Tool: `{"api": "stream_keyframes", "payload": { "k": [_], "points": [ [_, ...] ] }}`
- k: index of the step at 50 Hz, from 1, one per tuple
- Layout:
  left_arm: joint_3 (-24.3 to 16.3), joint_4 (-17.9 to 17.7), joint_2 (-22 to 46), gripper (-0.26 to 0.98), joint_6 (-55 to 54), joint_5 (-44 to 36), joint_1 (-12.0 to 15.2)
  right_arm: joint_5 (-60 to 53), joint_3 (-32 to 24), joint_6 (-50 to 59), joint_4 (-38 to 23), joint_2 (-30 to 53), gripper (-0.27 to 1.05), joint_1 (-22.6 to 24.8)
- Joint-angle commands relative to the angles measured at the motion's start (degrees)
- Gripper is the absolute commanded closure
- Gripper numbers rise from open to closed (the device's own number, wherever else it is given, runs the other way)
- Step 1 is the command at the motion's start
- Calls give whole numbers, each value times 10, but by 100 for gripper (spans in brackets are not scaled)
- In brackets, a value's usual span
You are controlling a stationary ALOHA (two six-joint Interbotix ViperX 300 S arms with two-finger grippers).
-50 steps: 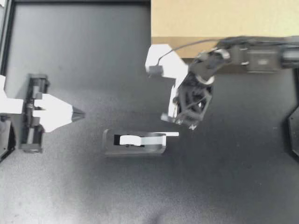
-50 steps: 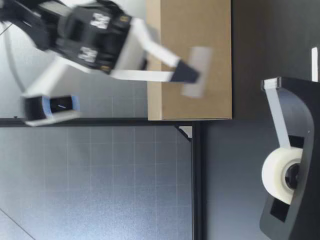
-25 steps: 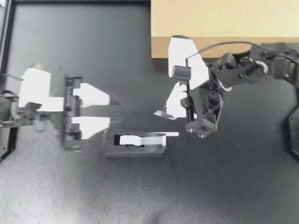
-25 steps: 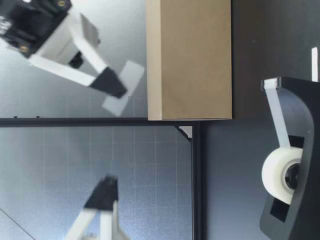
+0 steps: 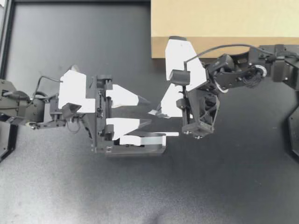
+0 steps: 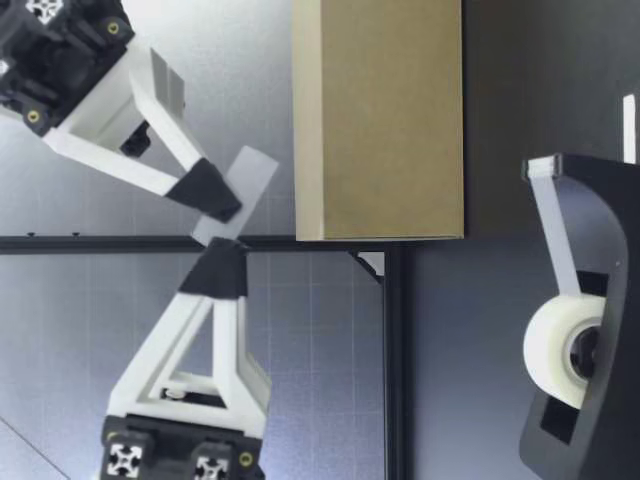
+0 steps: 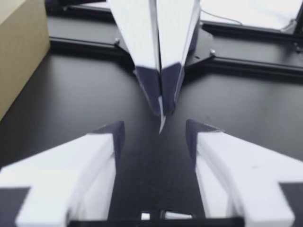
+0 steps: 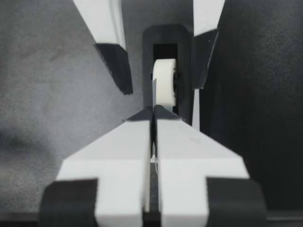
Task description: Cut a small piece of tape from the tape dispenser then place it on the cardboard box's edge.
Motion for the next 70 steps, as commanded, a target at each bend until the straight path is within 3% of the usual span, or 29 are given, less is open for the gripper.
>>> {"api": "stream_keyframes", "payload": {
  "k": [1, 13, 31, 40, 48, 57, 70],
  "points": [
    [-12, 0, -6, 29, -1, -6, 2, 1, -18, 0, -2, -3, 87, 2],
    [-12, -1, -5, 32, -3, -7, 2, 4, -25, 0, -6, 5, 87, 3],
    [-11, 0, -4, 81, -4, -7, 2, 11, -24, 0, -6, 4, 87, 3],
    [-12, 0, -4, 83, -4, -7, 2, 10, -23, 2, -6, 5, 85, 2],
    [-11, 0, -4, 83, -4, -7, 0, -4, -18, 4, -6, 8, 67, 3],
    [-11, -1, -4, 83, -3, -7, -3, -16, -11, 4, -6, 11, 28, 2],
    [-16, -8, -2, 83, -7, -18, 2, -81, 53, 3, -20, -41, 28, -39]
  ]
}}
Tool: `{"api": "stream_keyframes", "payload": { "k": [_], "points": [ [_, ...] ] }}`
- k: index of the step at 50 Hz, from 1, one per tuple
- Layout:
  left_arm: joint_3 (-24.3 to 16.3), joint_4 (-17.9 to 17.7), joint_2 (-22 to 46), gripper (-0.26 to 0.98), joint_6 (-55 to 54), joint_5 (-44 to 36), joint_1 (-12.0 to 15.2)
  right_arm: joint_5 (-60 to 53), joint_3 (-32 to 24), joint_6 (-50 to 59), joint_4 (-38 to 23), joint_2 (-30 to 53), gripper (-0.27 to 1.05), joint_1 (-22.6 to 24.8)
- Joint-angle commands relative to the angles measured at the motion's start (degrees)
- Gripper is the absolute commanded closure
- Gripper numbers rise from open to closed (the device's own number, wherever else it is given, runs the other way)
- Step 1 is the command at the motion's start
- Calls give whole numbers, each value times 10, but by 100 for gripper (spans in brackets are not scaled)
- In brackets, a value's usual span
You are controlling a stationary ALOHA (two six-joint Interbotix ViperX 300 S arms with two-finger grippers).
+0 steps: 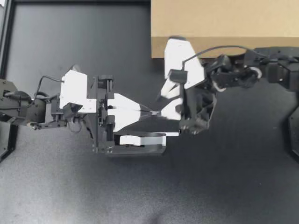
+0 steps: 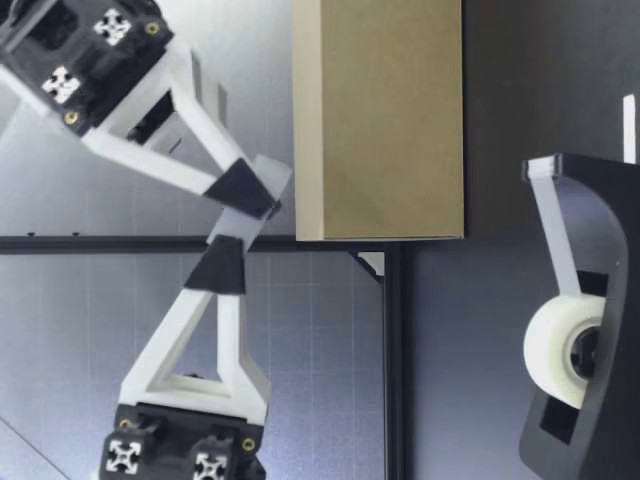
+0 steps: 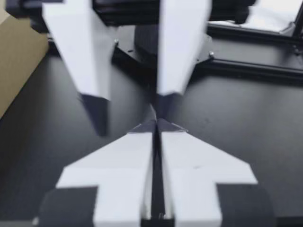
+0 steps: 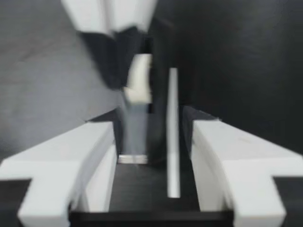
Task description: Cut a small piece of tape from the tape dispenser then place it on the cardboard box's edge.
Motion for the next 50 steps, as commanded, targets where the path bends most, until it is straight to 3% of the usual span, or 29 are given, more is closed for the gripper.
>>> {"api": "stream_keyframes", "payload": {
  "k": [1, 13, 17, 23, 32, 40, 50],
  "points": [
    [-13, -14, -4, 83, -2, -19, 4, -32, 18, -2, -1, -43, 28, -21],
    [-35, -214, 29, 83, -22, -99, 62, -150, 99, -4, -2, -120, 28, -59],
    [-51, -242, 39, 83, -57, -98, 84, -214, 124, -4, -2, -132, 29, -69],
    [-69, -245, 55, 83, -146, -98, 118, -295, 147, -5, -4, -129, 33, -83],
    [-70, -243, 91, 83, -275, -104, 162, -407, 158, -7, -11, -93, 57, -99],
    [-71, -240, 109, 83, -312, -112, 174, -458, 152, -9, -25, -48, 78, -115],
    [-72, -240, 118, 83, -315, -112, 185, -474, 134, -10, -52, -4, 89, -127]
  ]
}}
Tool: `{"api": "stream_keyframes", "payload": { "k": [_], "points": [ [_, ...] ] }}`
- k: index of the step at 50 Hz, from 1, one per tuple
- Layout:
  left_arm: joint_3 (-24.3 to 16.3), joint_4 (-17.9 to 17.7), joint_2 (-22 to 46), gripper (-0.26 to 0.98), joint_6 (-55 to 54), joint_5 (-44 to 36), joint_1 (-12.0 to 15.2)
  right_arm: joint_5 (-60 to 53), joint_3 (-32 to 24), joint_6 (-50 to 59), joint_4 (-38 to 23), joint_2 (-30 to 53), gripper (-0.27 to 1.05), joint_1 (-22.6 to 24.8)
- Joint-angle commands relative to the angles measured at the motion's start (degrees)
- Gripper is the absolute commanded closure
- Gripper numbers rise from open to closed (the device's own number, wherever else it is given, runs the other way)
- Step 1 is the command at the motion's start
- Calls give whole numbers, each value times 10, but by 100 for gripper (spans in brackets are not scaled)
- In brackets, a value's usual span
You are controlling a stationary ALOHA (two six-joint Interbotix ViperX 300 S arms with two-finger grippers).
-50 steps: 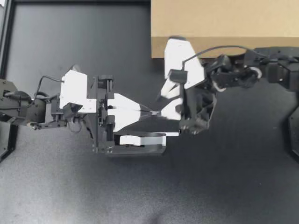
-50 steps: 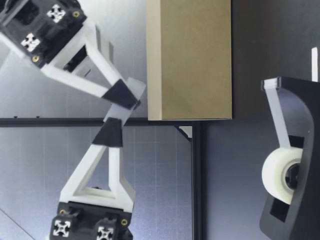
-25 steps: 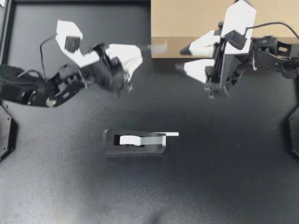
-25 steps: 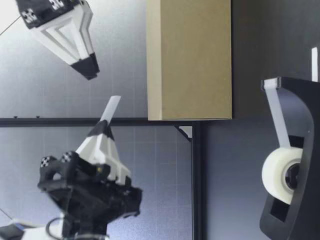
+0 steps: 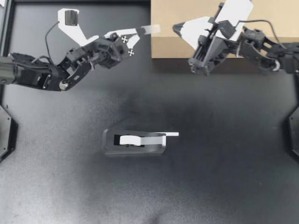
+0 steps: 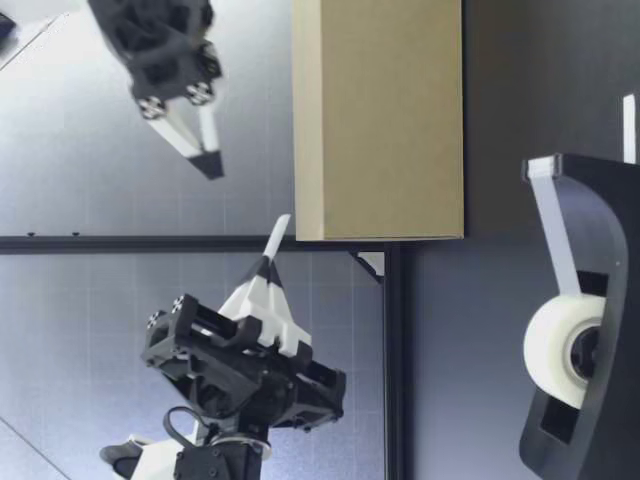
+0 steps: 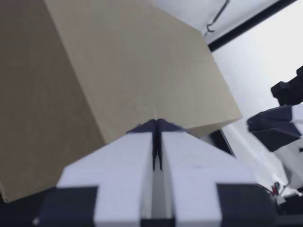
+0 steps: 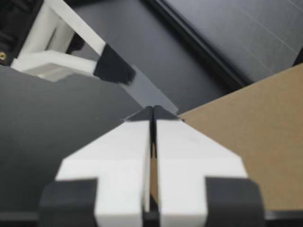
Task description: Cut a small piece of tape from the tape dispenser then place it on the cardboard box's edge.
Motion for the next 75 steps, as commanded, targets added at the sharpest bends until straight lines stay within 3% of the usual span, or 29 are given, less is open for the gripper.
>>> {"api": "stream_keyframes", "payload": {
  "k": [1, 75],
  "points": [
    [-11, 3, -6, 83, 1, -6, 6, -7, -25, 0, -12, 10, 89, -8],
    [-32, -9, 55, 84, -2, 4, 17, 18, -94, -1, -19, 142, 89, -30]
  ]
}}
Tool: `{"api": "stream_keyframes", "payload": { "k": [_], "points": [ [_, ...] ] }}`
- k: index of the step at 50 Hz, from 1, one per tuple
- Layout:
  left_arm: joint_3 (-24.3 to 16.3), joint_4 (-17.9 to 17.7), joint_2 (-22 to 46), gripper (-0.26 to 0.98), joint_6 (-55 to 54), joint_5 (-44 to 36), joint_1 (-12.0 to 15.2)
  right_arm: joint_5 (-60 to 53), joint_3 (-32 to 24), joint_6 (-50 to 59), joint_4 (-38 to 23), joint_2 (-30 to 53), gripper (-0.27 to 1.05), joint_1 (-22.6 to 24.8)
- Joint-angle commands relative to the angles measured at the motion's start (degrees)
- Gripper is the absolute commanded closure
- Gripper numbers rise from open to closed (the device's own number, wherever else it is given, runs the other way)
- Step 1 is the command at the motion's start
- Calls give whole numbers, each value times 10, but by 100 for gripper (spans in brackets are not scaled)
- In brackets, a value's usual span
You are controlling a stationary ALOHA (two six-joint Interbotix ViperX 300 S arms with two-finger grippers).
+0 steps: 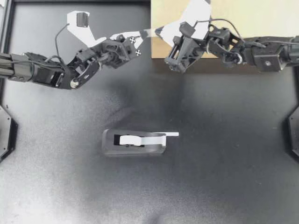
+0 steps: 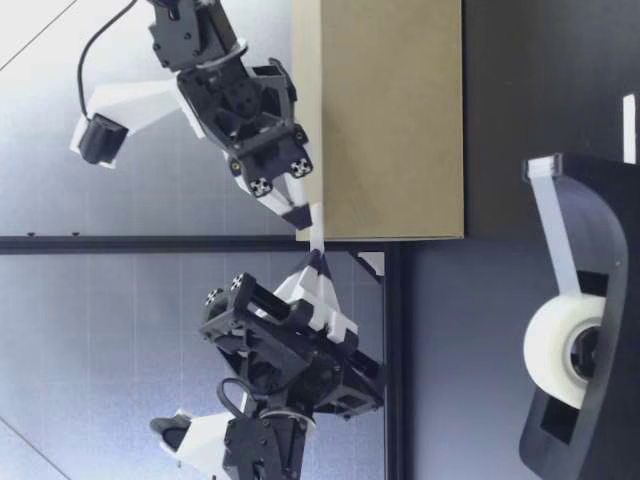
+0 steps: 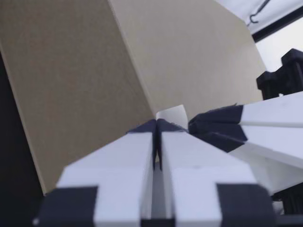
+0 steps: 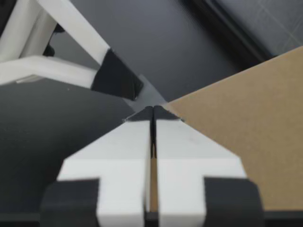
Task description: Cut a small piece of tape from the tape dispenser then place it on the cardboard box's edge.
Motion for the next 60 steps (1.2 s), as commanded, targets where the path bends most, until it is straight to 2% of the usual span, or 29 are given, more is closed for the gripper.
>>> {"api": "stream_keyframes", "payload": {
  "k": [1, 29, 39, 44, 55, 60],
  "points": [
    [-6, -1, -9, 84, 2, -3, 4, 3, -14, 1, -1, -5, 89, -8],
    [-2, -1, -11, 83, 2, -3, 4, 43, -63, 2, -21, 38, 89, -25],
    [2, -1, -14, 79, 4, -3, 4, 44, -63, 3, -21, 35, 89, -28],
    [2, -1, -13, 71, 4, -3, 4, 44, -63, 3, -21, 35, 89, -27],
    [5, 0, -16, 35, 4, -2, 4, 44, -63, 4, -21, 33, 89, -27],
    [8, 0, -19, 31, 4, -2, 4, 44, -63, 4, -21, 29, 89, -27]
  ]
}}
